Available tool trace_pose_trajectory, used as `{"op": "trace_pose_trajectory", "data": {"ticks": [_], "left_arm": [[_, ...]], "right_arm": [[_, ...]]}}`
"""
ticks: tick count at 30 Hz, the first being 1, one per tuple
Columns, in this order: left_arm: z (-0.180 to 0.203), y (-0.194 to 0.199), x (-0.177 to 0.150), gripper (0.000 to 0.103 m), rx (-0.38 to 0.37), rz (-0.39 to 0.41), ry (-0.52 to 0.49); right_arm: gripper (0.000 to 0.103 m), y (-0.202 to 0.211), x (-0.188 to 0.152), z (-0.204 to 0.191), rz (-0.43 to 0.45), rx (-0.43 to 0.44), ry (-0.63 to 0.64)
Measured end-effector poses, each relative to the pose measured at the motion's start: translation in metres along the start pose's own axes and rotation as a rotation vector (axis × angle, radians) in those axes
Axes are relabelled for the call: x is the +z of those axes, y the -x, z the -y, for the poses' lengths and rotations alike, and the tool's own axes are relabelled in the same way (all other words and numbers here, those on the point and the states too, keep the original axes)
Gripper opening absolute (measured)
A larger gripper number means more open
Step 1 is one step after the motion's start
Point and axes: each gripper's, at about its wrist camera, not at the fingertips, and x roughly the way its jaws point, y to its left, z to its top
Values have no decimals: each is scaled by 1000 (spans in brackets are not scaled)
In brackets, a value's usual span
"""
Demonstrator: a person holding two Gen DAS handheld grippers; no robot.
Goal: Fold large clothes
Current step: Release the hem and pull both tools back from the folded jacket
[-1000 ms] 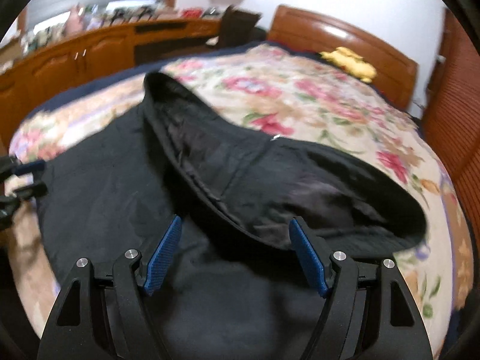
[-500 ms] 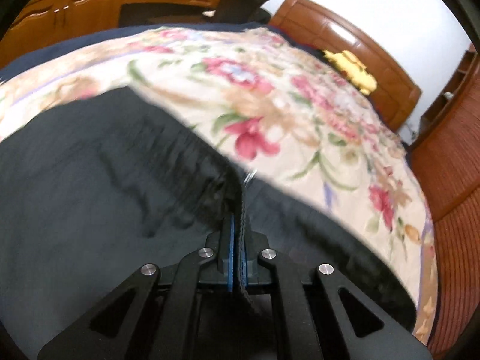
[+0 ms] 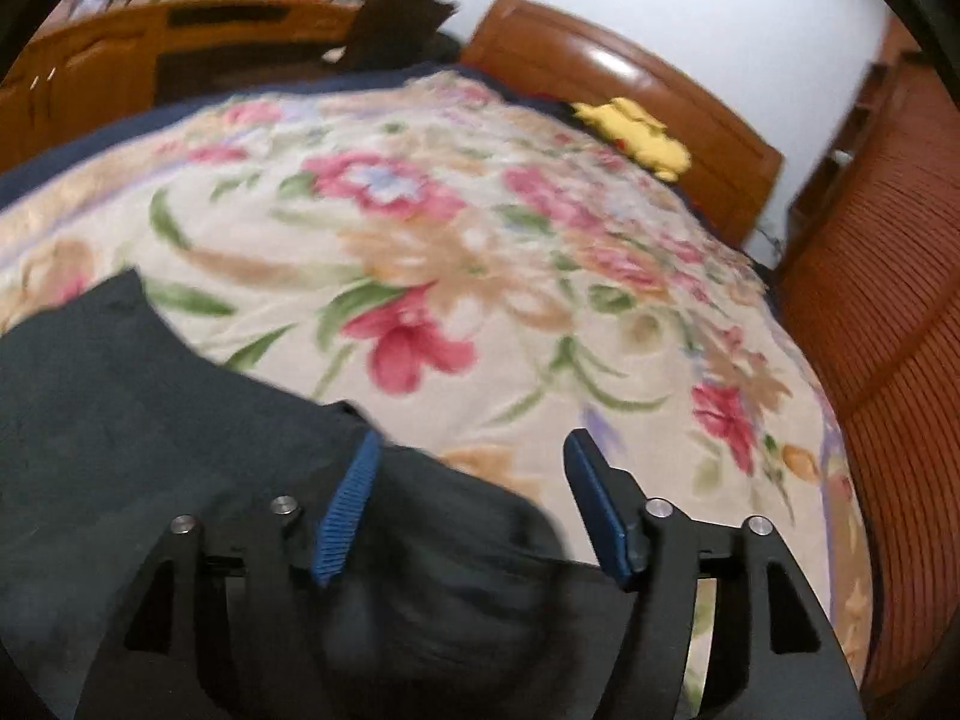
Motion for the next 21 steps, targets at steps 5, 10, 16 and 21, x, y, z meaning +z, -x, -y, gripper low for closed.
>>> {"op": "trace_pose_trajectory", "data": {"ticks": [5, 10, 16, 21], "left_arm": [[4, 1, 0, 39, 9, 4, -6], [5, 1, 0, 39, 11, 6, -6], [6, 1, 0, 39, 13, 8, -8], [7, 1, 0, 39, 15, 8, -10]], "right_arm": [[68, 4, -26, 57, -56, -35, -109], [68, 0, -59, 93, -101, -24, -237], [68, -20, -91, 108, -230, -36, -254], [68, -40, -119, 119, -313, 73, -323]]}}
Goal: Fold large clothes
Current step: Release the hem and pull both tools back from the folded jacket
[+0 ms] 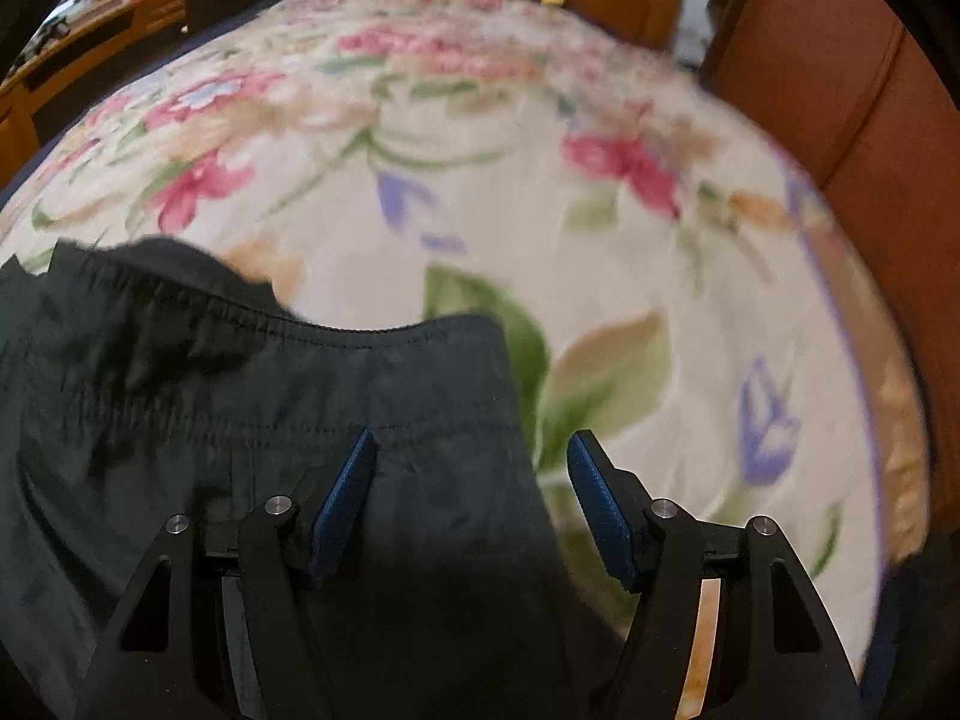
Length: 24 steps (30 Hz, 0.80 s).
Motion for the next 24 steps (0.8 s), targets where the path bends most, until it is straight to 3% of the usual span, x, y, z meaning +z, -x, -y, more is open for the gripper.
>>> {"op": "trace_pose_trajectory", "data": {"ticks": [2, 4, 6, 9, 12, 18, 20, 22, 24], "left_arm": [[0, 0, 0, 39, 0, 0, -1], [0, -1, 0, 39, 1, -1, -1], [0, -1, 0, 39, 1, -1, 0], [0, -1, 0, 39, 1, -3, -3], [-1, -3, 0, 39, 1, -7, 1], [-6, -2, 0, 39, 9, 6, 13], [-7, 2, 0, 39, 13, 26, 15], [-8, 7, 0, 39, 30, 48, 14], [-8, 13, 1, 39, 43, 70, 17]], "right_arm": [[61, 0, -4, 6, 2, 52, -28], [46, 2, -6, 7, 6, 88, -26], [11, 6, -9, 4, 9, 99, 10], [4, 18, -11, 10, 46, 87, 22], [2, 39, -13, 29, 145, -24, -23], [7, 58, -21, 39, 162, -75, -64], [20, 77, -30, 33, 196, -91, -65], [57, 92, -40, 27, 218, -68, -41], [66, 109, -55, 20, 245, -60, -15]]}}
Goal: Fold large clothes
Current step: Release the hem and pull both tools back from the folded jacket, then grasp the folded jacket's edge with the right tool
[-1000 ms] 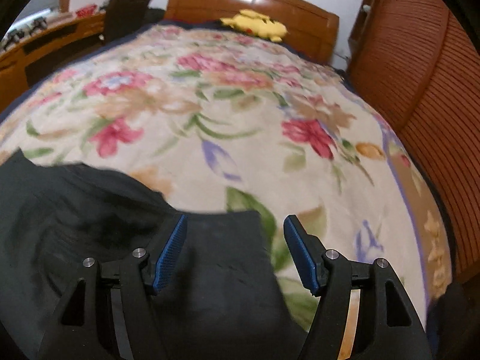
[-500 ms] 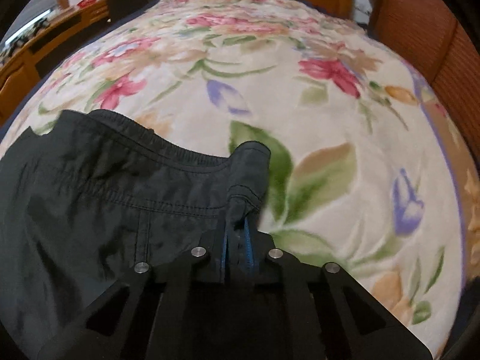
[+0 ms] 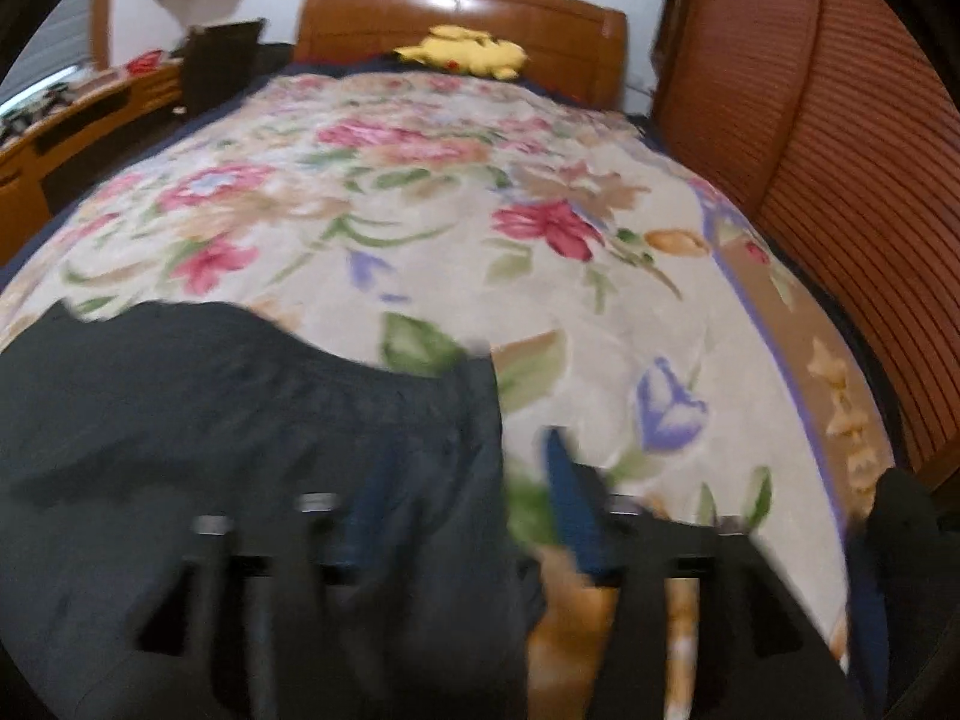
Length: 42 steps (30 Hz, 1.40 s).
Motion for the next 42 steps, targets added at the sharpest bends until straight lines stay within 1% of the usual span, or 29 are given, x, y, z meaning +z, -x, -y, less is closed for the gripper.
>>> {"op": "trace_pose_trajectory", "data": {"ticks": [4, 7, 11, 16, 19, 22, 24, 29, 31, 34, 36, 40, 42], "left_arm": [[4, 5, 4, 40, -3, 23, 1], [17, 6, 6, 40, -19, 28, -18], [41, 5, 7, 40, -36, 31, -51], [73, 3, 8, 40, -90, 20, -84], [89, 3, 10, 40, -130, 14, -91], [104, 1, 11, 41, -155, 11, -100], [114, 0, 12, 41, -171, 6, -108], [132, -10, 10, 42, -224, -31, -130], [138, -13, 9, 42, -226, -41, -141], [143, -18, 7, 43, -227, -56, -150], [144, -21, 5, 43, -232, -75, -149], [146, -31, 0, 44, -222, -121, -158], [146, -33, -2, 44, -226, -130, -157]], "right_arm": [[70, 42, -31, -12, 43, 29, 29], [70, 62, -56, -22, 46, 39, 47], [70, 78, -83, -30, 44, 69, 40], [70, 90, -109, -38, 37, 67, 37], [70, 95, -118, -38, 40, 60, 26], [70, 103, -127, -38, 57, 32, 24], [70, 105, -130, -35, 65, 29, 9], [80, 109, -139, -27, 63, 30, -34], [85, 109, -142, -24, 60, 25, -45], [87, 107, -146, -21, 48, 20, -63], [88, 104, -148, -18, 43, 24, -80], [89, 99, -151, -16, 38, 7, -97], [90, 96, -153, -16, 31, 6, -107]]}}
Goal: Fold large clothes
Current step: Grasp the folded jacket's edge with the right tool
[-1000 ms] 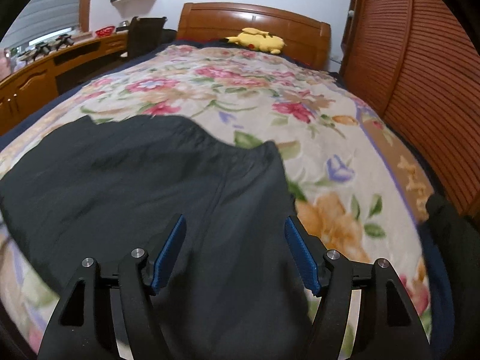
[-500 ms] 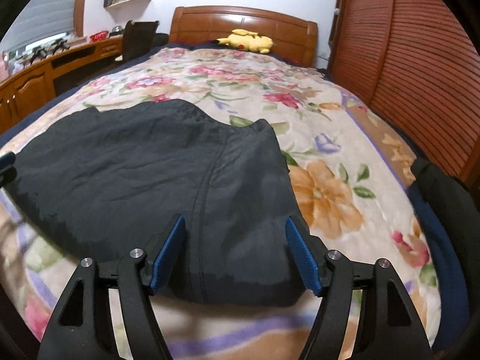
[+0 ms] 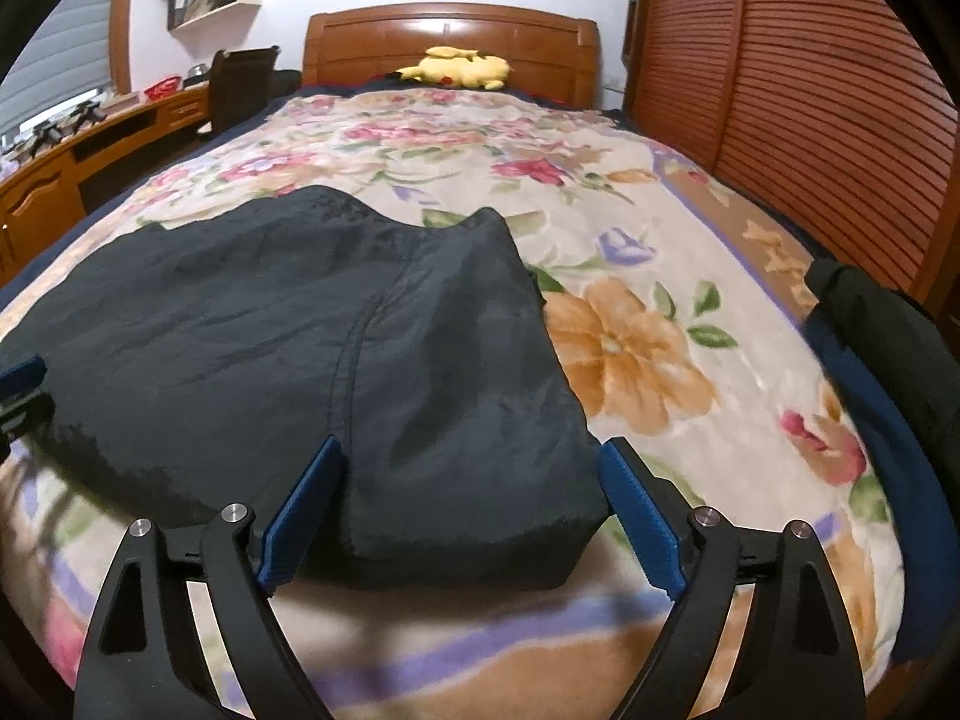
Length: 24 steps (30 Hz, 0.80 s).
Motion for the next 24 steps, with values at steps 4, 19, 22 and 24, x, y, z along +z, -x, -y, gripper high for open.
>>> {"op": "trace_pose_trajectory", "data": {"ticks": [4, 19, 22, 24], "left_arm": [[0, 0, -1, 45, -10, -7, 5], [-2, -6, -2, 53, 6, -24, 3], [-2, -7, -2, 53, 10, -28, 1], [-2, -8, -2, 53, 11, -29, 0]], "right_arm": [[94, -5, -5, 2, -13, -5, -14], [98, -22, -19, 18, -91, 80, -138], [98, -23, -20, 16, -97, 79, -129], [98, -24, -20, 15, -102, 80, -126]]}}
